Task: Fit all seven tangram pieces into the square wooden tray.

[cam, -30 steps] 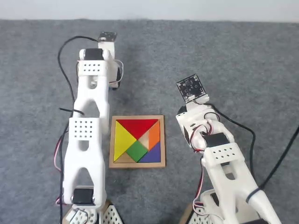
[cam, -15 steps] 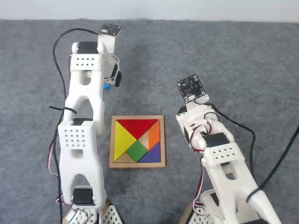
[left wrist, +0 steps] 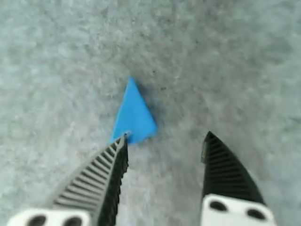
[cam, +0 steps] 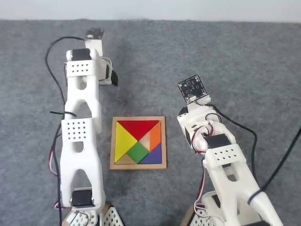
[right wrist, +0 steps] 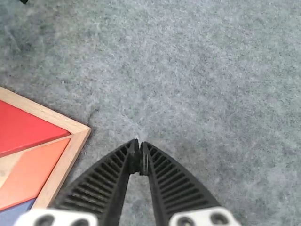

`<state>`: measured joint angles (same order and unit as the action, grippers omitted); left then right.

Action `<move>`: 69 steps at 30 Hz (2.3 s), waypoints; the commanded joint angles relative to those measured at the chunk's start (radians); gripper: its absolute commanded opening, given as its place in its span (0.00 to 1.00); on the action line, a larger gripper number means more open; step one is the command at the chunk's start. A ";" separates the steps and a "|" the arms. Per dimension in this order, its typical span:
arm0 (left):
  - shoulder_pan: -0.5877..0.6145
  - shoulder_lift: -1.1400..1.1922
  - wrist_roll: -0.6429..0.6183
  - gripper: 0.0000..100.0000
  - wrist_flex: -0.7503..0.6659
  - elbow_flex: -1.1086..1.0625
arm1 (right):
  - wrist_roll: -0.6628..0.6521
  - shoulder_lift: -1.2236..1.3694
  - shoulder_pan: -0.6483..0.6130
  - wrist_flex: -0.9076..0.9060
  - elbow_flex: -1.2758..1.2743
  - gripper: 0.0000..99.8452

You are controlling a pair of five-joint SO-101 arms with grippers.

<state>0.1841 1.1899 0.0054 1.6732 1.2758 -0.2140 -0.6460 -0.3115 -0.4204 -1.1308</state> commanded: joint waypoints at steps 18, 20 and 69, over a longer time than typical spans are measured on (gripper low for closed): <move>0.017 0.249 0.066 0.01 -0.278 0.320 | -0.014 -0.038 0.004 0.019 0.009 0.01; 0.020 0.232 0.080 0.01 -0.195 0.320 | -0.014 -0.038 0.004 0.019 0.009 0.01; 0.101 -1.286 0.241 0.11 -0.120 -1.514 | -0.014 -0.036 0.004 0.019 0.009 0.01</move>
<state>0.2240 0.0222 0.4120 1.5934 -0.2371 -0.2186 -0.6460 -0.3115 -0.4204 -1.1308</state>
